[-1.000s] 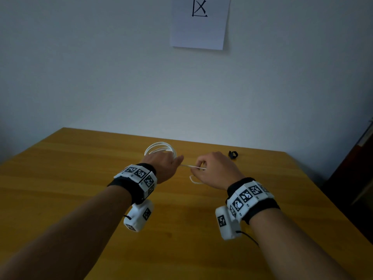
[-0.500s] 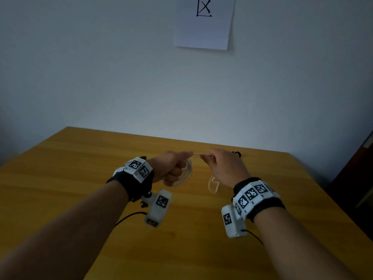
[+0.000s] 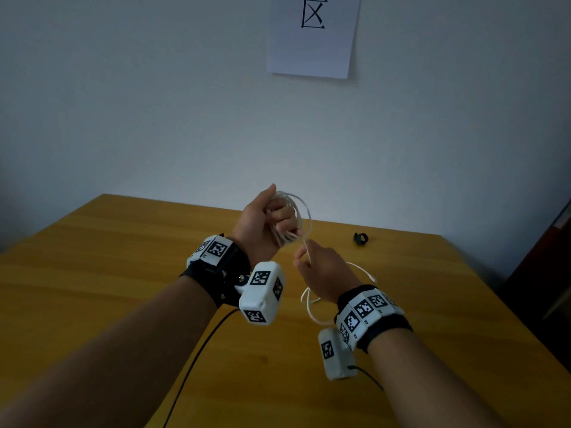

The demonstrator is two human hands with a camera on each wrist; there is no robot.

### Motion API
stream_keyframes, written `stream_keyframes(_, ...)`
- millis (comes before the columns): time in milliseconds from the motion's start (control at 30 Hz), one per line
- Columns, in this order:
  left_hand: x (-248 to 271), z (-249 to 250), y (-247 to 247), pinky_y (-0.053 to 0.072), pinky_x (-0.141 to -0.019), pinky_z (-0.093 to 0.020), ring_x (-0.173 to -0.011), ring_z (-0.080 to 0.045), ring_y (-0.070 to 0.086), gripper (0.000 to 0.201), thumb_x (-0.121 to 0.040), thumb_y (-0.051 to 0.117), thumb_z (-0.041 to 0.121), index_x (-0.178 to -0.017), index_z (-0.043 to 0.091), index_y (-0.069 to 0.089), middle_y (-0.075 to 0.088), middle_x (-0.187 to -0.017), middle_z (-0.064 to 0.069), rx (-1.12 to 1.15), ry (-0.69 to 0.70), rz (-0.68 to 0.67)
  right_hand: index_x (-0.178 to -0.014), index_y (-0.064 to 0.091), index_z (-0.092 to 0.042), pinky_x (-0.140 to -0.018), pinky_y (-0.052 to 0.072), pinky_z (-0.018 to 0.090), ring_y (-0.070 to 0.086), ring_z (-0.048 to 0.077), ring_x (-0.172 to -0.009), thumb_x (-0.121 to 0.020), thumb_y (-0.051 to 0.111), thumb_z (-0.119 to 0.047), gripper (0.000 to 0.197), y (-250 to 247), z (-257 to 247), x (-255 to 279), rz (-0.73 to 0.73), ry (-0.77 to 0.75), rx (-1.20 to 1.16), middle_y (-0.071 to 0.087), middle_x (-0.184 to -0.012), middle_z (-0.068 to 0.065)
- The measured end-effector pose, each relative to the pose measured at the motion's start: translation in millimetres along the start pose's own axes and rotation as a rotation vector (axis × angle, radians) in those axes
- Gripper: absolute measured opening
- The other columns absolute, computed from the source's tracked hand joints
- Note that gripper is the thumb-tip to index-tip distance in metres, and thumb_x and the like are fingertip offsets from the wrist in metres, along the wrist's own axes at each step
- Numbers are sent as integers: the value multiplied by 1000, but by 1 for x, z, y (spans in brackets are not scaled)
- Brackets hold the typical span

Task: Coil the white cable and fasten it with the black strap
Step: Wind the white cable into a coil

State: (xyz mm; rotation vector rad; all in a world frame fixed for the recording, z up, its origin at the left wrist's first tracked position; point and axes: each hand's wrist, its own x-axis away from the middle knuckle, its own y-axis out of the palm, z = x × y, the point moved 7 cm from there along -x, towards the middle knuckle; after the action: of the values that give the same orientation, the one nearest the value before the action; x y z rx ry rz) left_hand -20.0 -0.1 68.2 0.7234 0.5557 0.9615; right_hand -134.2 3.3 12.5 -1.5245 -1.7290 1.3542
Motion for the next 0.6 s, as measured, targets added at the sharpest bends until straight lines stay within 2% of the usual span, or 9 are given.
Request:
stream_keyframes(67, -3, 7, -3, 55, -70, -38, -49, -22, 48, 45, -104, 37, 41, -65, 19, 34, 40, -52, 0, 2, 96, 51, -106, 60, -15, -59, 39, 28, 52, 8, -56, -99, 53, -22, 12, 5, -5, 4, -37, 7, -17, 54, -64, -12)
stream_keyframes(133, -5, 14, -8, 54, -85, -46, -63, -31, 63, 43, -104, 39, 41, -70, 16, 40, 55, -62, -6, -32, 174, 103, -107, 61, -15, -58, 37, 28, 50, 6, -57, -99, 51, -20, 13, 8, -11, 7, -90, 7, -23, 53, -66, -10)
stream_keyframes(233, -8, 20, -14, 51, -94, -47, -83, -37, 72, 40, -105, 37, 44, -79, 14, 42, 72, -80, -12, -85, 231, 148, -106, 60, -16, -53, 30, 21, 44, 1, -59, -101, 50, -19, 12, 8, -26, 15, -176, -14, 6, 49, -69, -13)
stream_keyframes(300, -7, 22, -14, 51, -95, -45, -96, -39, 72, 37, -105, 33, 47, -102, 12, 46, 76, -97, -18, -148, 254, 172, -92, 55, -21, -53, 26, 19, 39, 1, -58, -100, 52, -15, 10, 6, -35, 17, -207, -44, 15, 43, -68, -15)
stream_keyframes(367, -6, 22, -13, 49, -100, -46, -102, -39, 71, 56, -106, 28, 48, -136, 3, 39, 74, -107, -22, -311, 285, 214, -92, 58, -22, -56, 30, 23, 42, 1, -59, -98, 55, -18, 8, 5, -39, 16, -228, -50, 13, 47, -69, -15)
stream_keyframes(400, -7, 23, -16, 48, -102, -48, -102, -37, 72, 61, -106, 27, 47, -131, -5, 45, 74, -105, -22, -431, 305, 244, -100, 62, -22, -58, 33, 26, 45, 0, -61, -98, 57, -22, 6, 4, -40, 15, -233, -48, 17, 52, -71, -13)
stream_keyframes(467, -8, 23, -19, 50, -101, -50, -96, -29, 74, 64, -106, 26, 49, -99, 3, 70, 77, -96, -16, -739, 348, 274, -108, 68, -25, -59, 38, 28, 54, 5, -64, -98, 59, -26, 14, -1, -40, 14, -217, -27, 25, 61, -76, -8)
stream_keyframes(500, -8, 24, -19, 52, -96, -51, -93, -25, 75, 70, -104, 25, 53, -86, 5, 75, 79, -90, -10, -913, 371, 272, -107, 70, -24, -58, 41, 27, 59, 9, -65, -98, 59, -26, 15, -4, -41, 14, -201, -34, 17, 64, -76, -5)
stream_keyframes(600, -8, 21, -26, 53, -90, -46, -88, -17, 74, 82, -95, 22, 69, -84, 2, 68, 79, -83, 3, -1378, 332, 302, -106, 75, -20, -63, 52, 32, 68, 16, -64, -100, 59, -28, 19, -14, -47, 15, -183, -86, -12, 71, -74, 0)
